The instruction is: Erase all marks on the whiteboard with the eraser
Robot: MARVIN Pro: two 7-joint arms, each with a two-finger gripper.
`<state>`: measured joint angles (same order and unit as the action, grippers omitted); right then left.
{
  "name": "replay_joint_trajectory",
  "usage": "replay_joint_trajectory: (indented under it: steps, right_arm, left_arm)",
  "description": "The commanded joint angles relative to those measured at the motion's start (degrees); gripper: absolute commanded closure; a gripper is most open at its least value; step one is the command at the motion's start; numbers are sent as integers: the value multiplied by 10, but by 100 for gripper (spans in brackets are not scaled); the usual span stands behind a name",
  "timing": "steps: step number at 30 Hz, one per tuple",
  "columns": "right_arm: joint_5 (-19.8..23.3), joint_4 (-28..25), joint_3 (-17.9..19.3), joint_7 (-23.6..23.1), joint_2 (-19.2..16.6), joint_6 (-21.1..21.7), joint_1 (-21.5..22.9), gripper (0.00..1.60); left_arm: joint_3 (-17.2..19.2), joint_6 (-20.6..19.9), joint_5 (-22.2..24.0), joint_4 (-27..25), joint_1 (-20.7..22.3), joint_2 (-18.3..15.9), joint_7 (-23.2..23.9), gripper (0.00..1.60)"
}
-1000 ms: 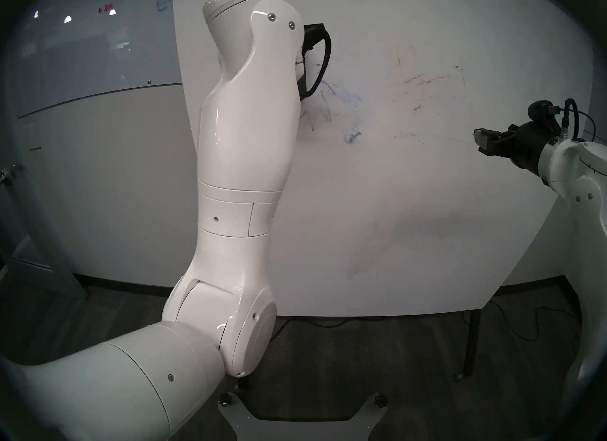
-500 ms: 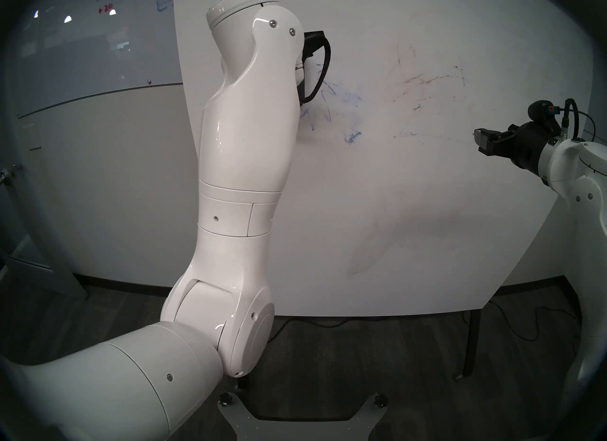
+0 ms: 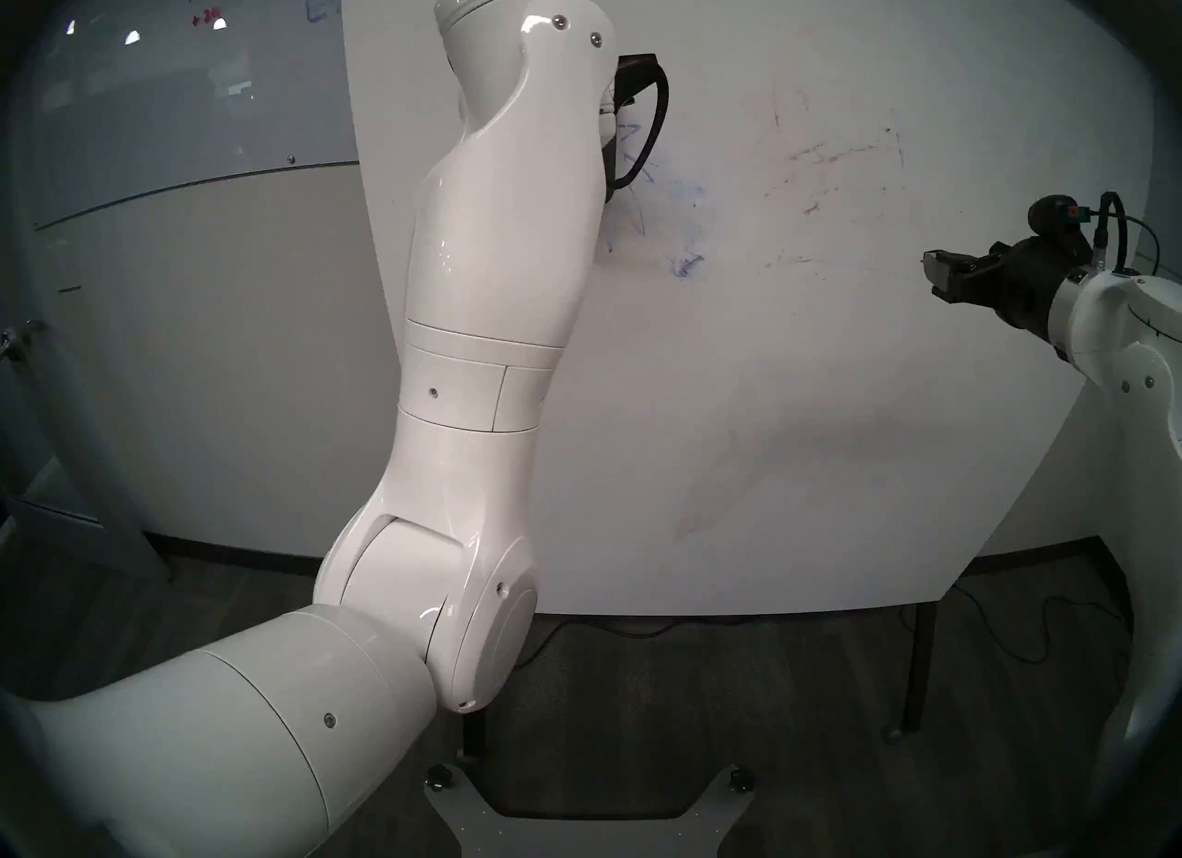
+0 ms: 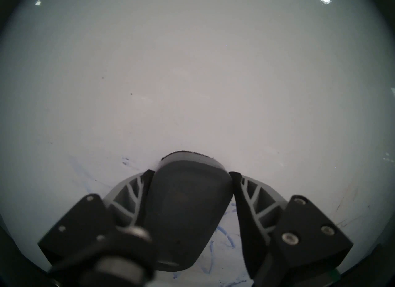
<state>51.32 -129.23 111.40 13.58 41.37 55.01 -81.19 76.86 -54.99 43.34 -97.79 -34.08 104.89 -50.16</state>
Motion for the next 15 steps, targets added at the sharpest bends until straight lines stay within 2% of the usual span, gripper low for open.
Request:
replay_joint_trajectory:
  steps: [1,9,15]
  right_arm:
    - [-1,-3,2,-1,-2,-4,5,0]
    - [-1,-3,2,-1,-2,-4,5,0]
    - [-1,-3,2,0,-2,-3,5,0]
  left_arm:
    - [-17,0,20,41,-2,25,-44,160]
    - [-36,0,16,52,-20,21,-54,160]
    - [-28,0,7,67,-36,13,-48,160]
